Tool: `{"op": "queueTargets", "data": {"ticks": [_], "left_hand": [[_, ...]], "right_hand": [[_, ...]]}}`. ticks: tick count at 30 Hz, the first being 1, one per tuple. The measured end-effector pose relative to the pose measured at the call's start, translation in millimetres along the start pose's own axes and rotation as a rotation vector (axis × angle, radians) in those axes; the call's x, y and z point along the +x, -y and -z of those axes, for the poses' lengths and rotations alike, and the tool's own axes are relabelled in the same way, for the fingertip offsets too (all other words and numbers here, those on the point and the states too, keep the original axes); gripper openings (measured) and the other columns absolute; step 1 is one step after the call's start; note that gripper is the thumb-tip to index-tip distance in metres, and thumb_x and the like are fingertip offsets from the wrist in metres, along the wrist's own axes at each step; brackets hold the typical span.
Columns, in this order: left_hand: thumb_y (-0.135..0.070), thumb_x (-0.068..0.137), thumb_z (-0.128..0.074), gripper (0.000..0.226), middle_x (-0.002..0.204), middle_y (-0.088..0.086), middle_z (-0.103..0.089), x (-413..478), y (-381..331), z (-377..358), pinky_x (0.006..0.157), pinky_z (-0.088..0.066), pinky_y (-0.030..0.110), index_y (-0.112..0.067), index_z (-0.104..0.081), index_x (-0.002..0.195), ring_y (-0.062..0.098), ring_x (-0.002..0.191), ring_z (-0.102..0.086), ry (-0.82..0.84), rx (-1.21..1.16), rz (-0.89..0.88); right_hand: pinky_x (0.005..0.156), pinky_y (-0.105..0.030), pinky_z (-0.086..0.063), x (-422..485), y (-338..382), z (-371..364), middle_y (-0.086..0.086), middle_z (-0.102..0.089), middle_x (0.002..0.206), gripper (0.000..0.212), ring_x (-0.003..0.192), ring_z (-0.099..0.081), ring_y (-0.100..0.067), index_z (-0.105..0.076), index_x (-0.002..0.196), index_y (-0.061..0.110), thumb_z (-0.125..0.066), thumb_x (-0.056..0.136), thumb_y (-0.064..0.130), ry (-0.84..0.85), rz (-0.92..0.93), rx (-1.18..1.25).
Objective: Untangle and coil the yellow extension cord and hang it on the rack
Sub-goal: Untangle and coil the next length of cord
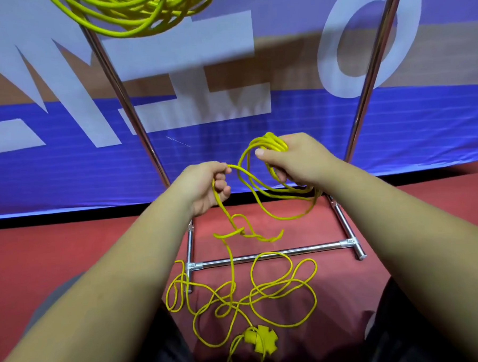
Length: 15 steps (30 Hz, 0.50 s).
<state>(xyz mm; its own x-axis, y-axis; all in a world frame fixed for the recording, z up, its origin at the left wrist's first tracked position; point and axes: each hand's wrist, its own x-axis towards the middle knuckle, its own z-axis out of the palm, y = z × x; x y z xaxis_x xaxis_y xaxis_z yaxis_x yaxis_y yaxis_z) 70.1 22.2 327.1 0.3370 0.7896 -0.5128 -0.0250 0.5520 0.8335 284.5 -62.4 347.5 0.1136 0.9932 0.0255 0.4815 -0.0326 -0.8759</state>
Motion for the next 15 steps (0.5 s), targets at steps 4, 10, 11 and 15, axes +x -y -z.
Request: {"op": "queueTargets", "data": {"ticks": [4,10,11,15], "left_hand": [[-0.005,0.095,-0.042,0.025,0.075,0.005,-0.056,-5,-5,6,0.073,-0.062,0.037,0.003,-0.058,0.112,0.012,0.062,-0.058,0.067,-0.137,0.099],[-0.007,0.108,-0.047,0.021,0.095,0.009,-0.065,-10,4,-2,0.104,-0.050,0.047,-0.006,-0.067,0.103,0.026,0.092,-0.070,0.032,0.040,0.131],[-0.008,0.108,-0.048,0.021,0.093,0.010,-0.062,-10,5,-3,0.104,-0.050,0.047,-0.006,-0.068,0.102,0.026,0.091,-0.069,0.017,0.042,0.127],[-0.020,0.105,-0.058,0.019,0.082,0.003,-0.058,-10,5,-4,0.092,-0.056,0.041,-0.011,-0.069,0.093,0.016,0.082,-0.064,-0.020,0.024,0.104]], "right_hand": [[0.050,-0.028,-0.044,0,-4,-13,-0.003,-0.069,0.058,0.048,0.047,-0.051,-0.014,-0.063,0.068,0.015,-0.059,0.103,0.048,-0.038,-0.066,-0.036],[0.045,-0.028,-0.040,5,-10,-20,-0.007,-0.075,0.069,0.037,0.045,-0.047,-0.022,-0.064,0.085,0.010,-0.061,0.104,0.041,-0.083,-0.109,0.168],[0.044,-0.027,-0.041,4,-11,-22,-0.007,-0.076,0.071,0.033,0.046,-0.048,-0.022,-0.063,0.087,0.011,-0.061,0.105,0.039,-0.035,-0.100,0.151],[0.047,-0.029,-0.049,2,-24,-43,-0.012,-0.079,0.089,0.023,0.056,-0.064,-0.020,-0.061,0.104,0.010,-0.065,0.104,0.032,0.133,-0.153,0.152]]}}
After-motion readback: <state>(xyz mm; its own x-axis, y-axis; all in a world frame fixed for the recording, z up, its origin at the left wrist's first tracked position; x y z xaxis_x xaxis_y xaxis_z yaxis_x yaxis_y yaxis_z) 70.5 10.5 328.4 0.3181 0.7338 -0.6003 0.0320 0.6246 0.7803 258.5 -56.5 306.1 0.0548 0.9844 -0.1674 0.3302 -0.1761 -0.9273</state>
